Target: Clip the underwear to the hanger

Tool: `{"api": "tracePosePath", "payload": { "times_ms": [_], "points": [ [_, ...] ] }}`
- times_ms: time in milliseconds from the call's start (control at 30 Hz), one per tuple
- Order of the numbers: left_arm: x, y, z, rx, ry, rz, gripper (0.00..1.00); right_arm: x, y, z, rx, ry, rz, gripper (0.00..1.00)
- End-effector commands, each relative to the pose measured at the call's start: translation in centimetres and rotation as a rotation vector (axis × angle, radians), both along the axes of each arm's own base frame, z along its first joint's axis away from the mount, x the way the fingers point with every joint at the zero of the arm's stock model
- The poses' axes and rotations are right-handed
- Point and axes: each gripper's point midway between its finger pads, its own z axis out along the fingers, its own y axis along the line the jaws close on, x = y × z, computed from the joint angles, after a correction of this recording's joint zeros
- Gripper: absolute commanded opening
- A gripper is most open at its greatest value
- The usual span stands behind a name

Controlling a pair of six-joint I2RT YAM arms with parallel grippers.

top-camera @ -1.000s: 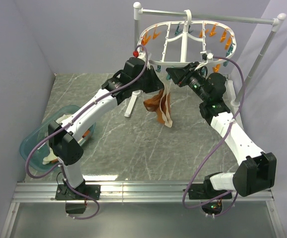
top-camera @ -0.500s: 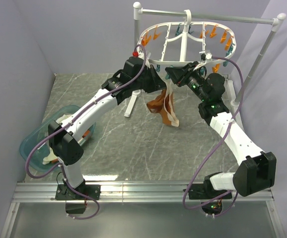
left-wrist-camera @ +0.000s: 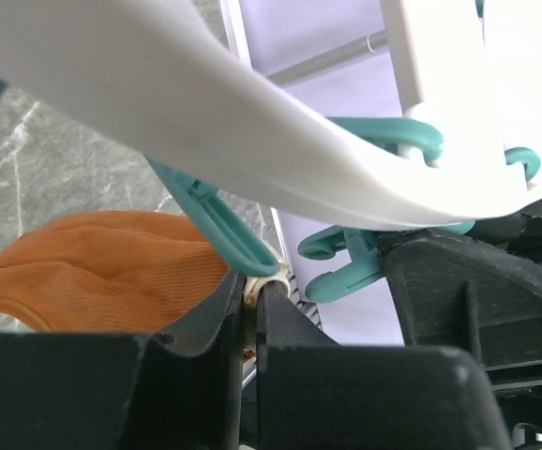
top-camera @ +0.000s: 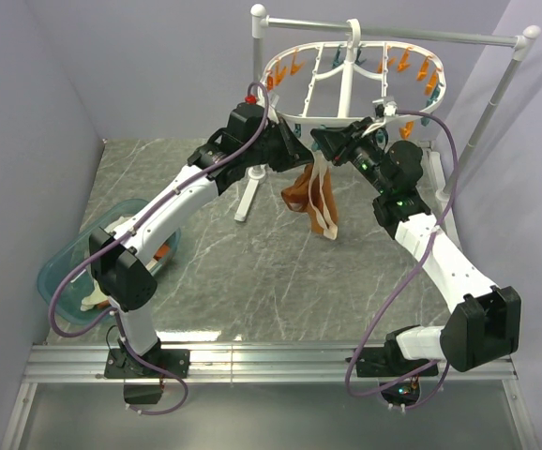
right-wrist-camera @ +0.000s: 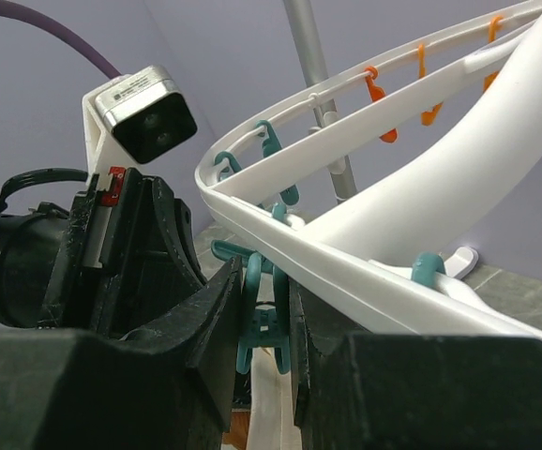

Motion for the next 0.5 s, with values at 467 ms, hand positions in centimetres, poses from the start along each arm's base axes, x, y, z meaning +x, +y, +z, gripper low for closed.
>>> {"api": "tracePosePath", "payload": {
  "times_ms": [467],
  "points": [
    [-0.32, -0.44, 4.27, -0.119, -0.037, -0.029, 0.0, -2.9, 3.84, -0.74, -0.092, -0.066, 0.149, 0.0]
  ]
}}
